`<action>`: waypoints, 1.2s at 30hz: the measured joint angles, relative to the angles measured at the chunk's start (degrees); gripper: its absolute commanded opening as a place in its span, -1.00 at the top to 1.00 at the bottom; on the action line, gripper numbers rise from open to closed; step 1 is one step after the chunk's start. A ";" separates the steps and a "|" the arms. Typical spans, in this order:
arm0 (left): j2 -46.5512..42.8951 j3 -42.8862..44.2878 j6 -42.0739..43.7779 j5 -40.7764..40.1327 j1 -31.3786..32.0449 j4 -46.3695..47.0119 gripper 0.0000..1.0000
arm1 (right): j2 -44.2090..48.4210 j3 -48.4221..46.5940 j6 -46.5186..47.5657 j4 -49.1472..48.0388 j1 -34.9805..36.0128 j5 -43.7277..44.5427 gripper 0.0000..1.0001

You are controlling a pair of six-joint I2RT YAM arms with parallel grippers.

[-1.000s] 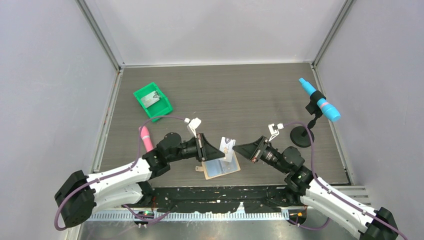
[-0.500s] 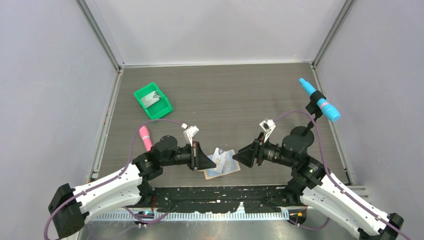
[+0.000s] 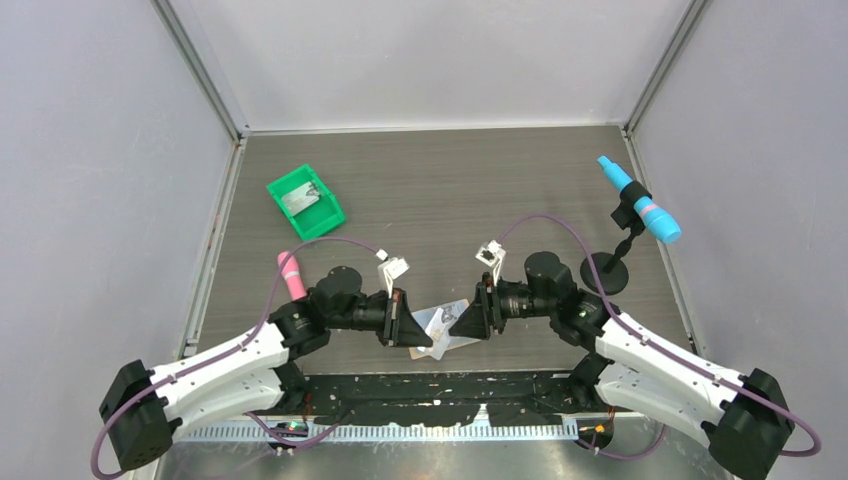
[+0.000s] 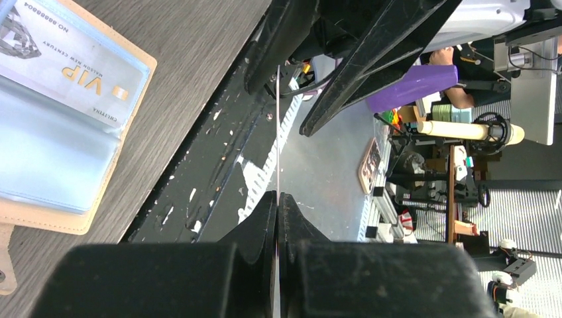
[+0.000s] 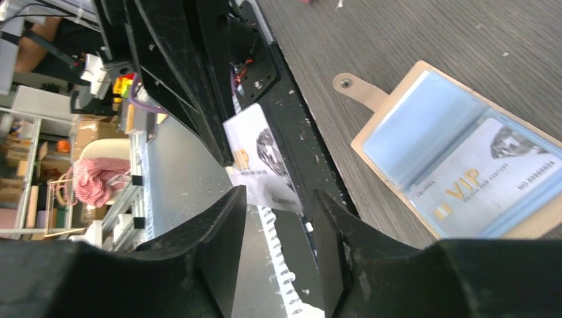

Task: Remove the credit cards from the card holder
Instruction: Place the credit card in the storage box.

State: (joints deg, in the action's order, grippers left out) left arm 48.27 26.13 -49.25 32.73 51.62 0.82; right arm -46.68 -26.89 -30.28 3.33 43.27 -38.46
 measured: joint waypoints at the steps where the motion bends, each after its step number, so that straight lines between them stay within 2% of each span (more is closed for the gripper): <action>1: 0.13 0.00 0.11 0.17 0.00 -0.11 1.00 | -0.74 0.00 -0.07 -1.09 0.00 -0.81 0.32; 2: 0.26 0.02 0.22 0.35 0.00 -0.28 1.00 | -1.33 0.00 -0.26 -2.16 0.00 -1.49 0.41; 3: 0.35 0.02 0.31 0.42 0.00 -0.48 1.00 | -1.64 0.04 -0.57 -3.41 0.00 -2.05 0.60; 5: 0.48 0.24 0.57 0.81 0.00 -0.94 0.98 | -1.73 0.31 -1.57 -5.92 0.00 -2.73 0.85; 7: 0.52 1.01 1.18 0.81 0.00 -2.14 0.75 | -1.70 0.59 -2.75 -8.20 -0.22 -3.65 0.89; 10: 0.50 2.34 2.23 -0.09 -0.20 -4.87 0.08 | -1.55 0.90 -4.52 -10.34 -0.26 -4.00 0.89; 11: 0.37 2.82 2.67 -1.53 -0.17 -5.92 -0.05 | -1.20 1.20 -5.51 -11.26 -0.26 -3.76 0.90; 15: -2.43 3.17 2.86 -7.26 -0.24 -8.52 -0.23 | 1.97 3.08 -9.92 -15.76 -0.26 -0.59 0.89; 21: -8.46 3.17 0.92 -13.66 -0.63 -6.88 -0.25 | 6.71 5.27 -17.22 -21.88 -0.26 6.99 0.90; 27: -10.80 1.55 -2.99 -17.46 -0.70 -0.52 -0.17 | 8.76 7.74 -24.61 -28.22 -0.26 14.45 0.89; 33: -9.55 -0.63 -6.73 -18.12 -0.70 5.84 0.03 | 9.55 11.72 -30.05 -32.48 -0.26 19.93 0.90; 35: -8.55 -0.70 -7.52 -18.18 -0.70 7.23 0.14 | 9.57 12.85 -31.43 -33.55 -0.26 21.11 0.89; 36: -7.98 -0.70 -7.82 -18.18 -0.70 8.11 0.26 | 9.57 13.27 -31.89 -33.83 -0.26 21.55 0.90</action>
State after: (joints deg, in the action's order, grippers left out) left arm 40.29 25.43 -57.08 14.55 50.92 8.93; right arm -37.10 -13.63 -62.17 -30.50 43.00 -16.91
